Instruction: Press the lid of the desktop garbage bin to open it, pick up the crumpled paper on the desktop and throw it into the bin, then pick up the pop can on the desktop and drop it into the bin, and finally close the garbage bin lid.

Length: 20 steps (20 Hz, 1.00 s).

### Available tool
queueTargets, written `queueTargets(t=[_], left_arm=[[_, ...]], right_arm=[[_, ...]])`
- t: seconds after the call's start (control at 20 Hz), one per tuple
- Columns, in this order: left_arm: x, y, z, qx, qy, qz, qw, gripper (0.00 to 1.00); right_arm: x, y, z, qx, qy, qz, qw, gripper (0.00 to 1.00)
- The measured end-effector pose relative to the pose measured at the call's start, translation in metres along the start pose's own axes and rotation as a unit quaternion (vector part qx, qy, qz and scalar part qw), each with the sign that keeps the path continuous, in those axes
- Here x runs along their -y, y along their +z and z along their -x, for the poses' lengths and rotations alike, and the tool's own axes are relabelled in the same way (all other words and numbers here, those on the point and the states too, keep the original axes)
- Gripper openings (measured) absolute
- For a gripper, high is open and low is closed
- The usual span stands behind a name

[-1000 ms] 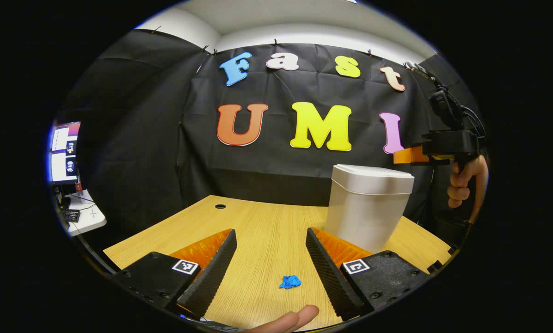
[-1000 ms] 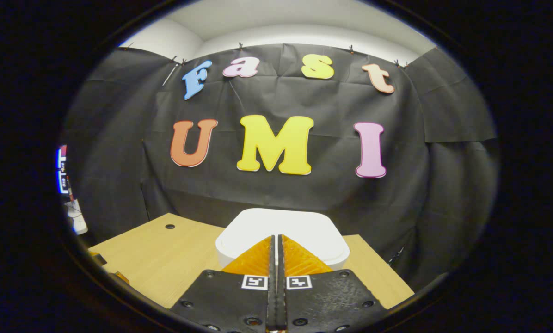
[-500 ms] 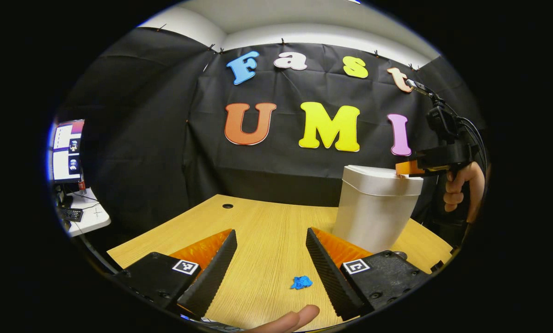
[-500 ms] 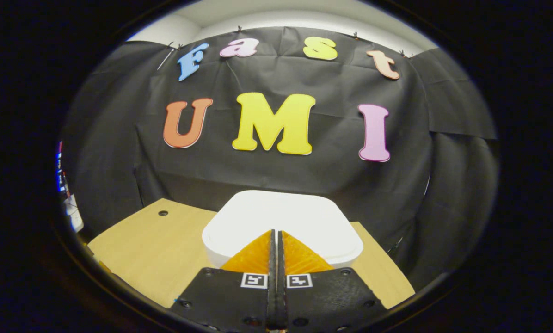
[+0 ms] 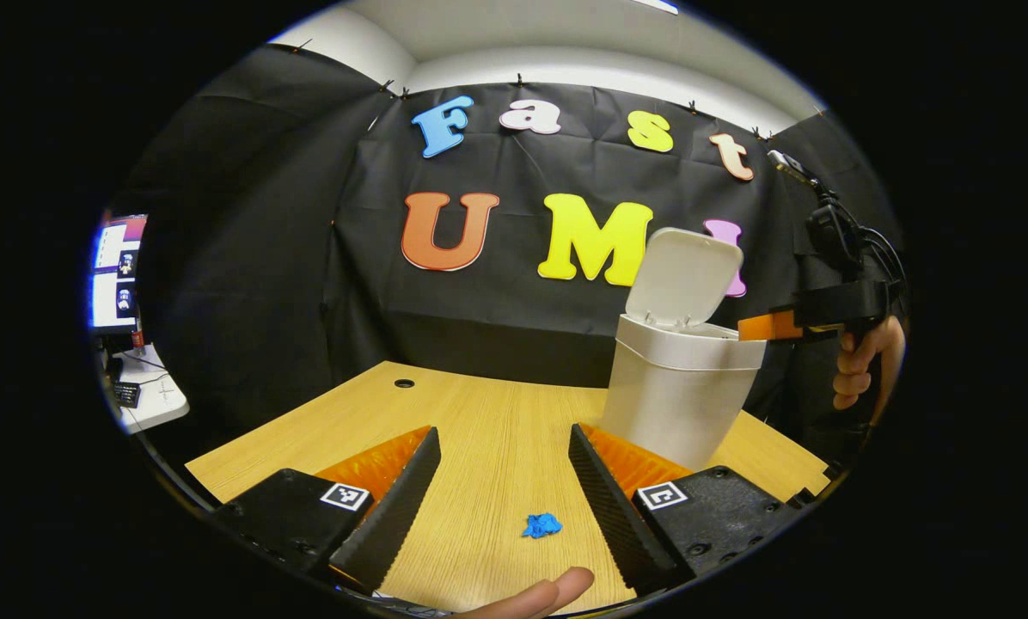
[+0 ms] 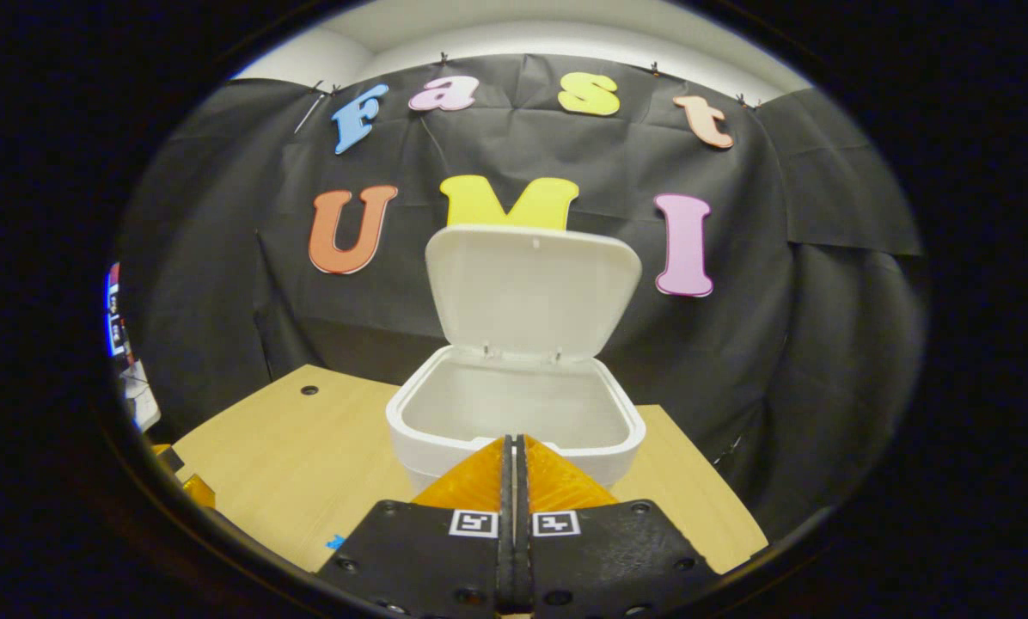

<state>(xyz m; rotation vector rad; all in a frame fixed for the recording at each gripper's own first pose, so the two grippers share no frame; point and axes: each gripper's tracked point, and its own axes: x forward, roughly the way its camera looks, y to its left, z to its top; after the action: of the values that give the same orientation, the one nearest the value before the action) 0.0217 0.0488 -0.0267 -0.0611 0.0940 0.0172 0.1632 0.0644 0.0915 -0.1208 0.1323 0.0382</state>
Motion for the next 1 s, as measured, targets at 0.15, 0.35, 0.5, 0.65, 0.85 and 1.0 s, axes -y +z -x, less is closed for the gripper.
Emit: queueTargets(t=[0.15,0.35,0.5,0.65,0.85,1.0], left_arm=[[-0.003,-0.005,-0.004,-0.009,0.003,0.005,1.0,0.97],[-0.011,-0.012,-0.012,-0.017,0.01,0.016,1.0,0.97],[-0.011,-0.018,-0.021,-0.024,0.003,0.02,0.999,0.97],[-0.008,-0.035,-0.03,-0.046,-0.006,0.0,0.999,0.98],[-0.002,-0.063,-0.042,-0.09,-0.005,-0.008,0.996,0.98],[0.01,-0.081,-0.048,-0.117,-0.015,-0.015,0.993,0.98]], right_arm=[[-0.003,0.0,0.018,0.018,0.013,-0.001,1.0,0.0],[-0.006,0.001,0.053,0.042,0.035,-0.004,0.998,0.0],[-0.001,-0.001,0.08,0.065,0.04,0.005,0.997,0.0],[0.005,-0.003,0.106,0.097,0.039,0.038,0.994,0.0],[0.013,-0.01,0.137,0.123,0.047,0.042,0.99,0.0],[0.016,-0.018,0.156,0.131,0.071,0.022,0.989,0.09]])
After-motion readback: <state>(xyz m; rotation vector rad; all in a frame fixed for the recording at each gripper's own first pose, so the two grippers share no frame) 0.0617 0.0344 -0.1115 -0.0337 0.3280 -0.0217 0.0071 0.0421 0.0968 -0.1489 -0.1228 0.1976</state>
